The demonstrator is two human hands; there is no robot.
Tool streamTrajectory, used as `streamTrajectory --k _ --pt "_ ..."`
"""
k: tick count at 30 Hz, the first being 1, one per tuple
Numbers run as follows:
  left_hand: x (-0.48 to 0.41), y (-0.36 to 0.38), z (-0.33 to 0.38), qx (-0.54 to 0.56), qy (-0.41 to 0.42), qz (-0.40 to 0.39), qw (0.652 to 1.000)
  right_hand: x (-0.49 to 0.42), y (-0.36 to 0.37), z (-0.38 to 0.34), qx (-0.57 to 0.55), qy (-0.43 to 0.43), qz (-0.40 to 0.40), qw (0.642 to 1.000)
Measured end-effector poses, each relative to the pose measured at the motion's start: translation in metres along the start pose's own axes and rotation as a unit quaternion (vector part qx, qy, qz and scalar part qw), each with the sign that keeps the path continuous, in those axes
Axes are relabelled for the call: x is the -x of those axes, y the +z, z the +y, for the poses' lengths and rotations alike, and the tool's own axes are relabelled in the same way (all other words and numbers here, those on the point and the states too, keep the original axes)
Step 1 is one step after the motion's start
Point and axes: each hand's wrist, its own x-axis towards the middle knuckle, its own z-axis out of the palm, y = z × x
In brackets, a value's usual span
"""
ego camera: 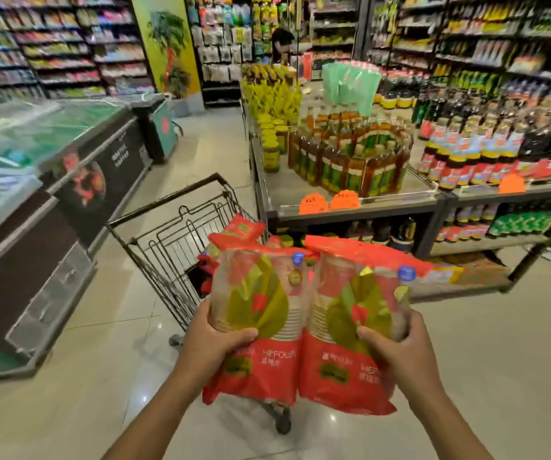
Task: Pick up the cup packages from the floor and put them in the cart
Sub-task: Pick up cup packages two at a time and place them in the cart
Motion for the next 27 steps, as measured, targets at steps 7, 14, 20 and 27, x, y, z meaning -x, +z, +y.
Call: streamTrajectory --k 7,14,20,27 --pt "-0.096 -0.029 -0.002 -0.025 -0.027 0.005 0.999 -0.082 0.090 0.016 -0.029 0.042 -0.025 0.998" --pt "-0.208 -0.040 -0.001 -0.070 -0.052 -0.038 0.995 -0.140 0.149 0.033 -0.083 0.121 -0.003 0.989" --pt "-0.320 -0.021 -0.025 -0.093 -0.090 -0.165 0.978 -0.175 0.168 0.068 -0.036 0.190 0.077 0.978" --pt "-0.493 -0.024 -0.039 -0.140 -0.081 -0.246 0.956 -0.206 0.211 0.094 0.006 0.318 0.164 0.934"
